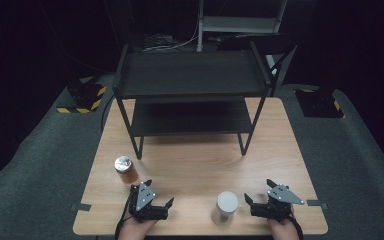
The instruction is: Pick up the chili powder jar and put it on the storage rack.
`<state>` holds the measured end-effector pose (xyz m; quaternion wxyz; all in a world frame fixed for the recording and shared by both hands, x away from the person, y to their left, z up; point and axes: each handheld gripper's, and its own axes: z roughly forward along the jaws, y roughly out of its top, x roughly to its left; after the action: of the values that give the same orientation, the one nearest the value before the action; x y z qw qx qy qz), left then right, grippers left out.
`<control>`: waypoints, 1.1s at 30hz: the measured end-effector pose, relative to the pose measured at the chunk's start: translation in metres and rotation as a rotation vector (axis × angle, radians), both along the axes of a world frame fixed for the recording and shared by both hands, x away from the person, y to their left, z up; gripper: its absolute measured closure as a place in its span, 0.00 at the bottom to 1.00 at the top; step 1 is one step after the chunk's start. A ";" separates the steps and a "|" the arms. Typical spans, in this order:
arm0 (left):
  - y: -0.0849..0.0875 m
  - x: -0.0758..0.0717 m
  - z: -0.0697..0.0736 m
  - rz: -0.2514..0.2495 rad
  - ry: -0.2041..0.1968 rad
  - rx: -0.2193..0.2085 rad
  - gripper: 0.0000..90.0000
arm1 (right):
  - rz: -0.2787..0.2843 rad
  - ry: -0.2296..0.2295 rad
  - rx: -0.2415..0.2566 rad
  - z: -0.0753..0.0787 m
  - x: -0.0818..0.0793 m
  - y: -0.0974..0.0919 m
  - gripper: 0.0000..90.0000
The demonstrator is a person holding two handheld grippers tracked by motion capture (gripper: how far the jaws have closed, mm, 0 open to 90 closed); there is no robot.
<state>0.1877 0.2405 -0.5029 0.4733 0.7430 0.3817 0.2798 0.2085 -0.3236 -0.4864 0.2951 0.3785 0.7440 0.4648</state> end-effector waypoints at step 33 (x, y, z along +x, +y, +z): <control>0.041 -0.018 -0.005 0.095 -0.027 -0.113 0.01 | 0.006 0.010 0.008 0.001 0.002 -0.002 0.01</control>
<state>0.1701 0.2814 -0.5074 0.5059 0.6921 0.4254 0.2899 0.2105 -0.3256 -0.4858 0.2883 0.3797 0.7448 0.4669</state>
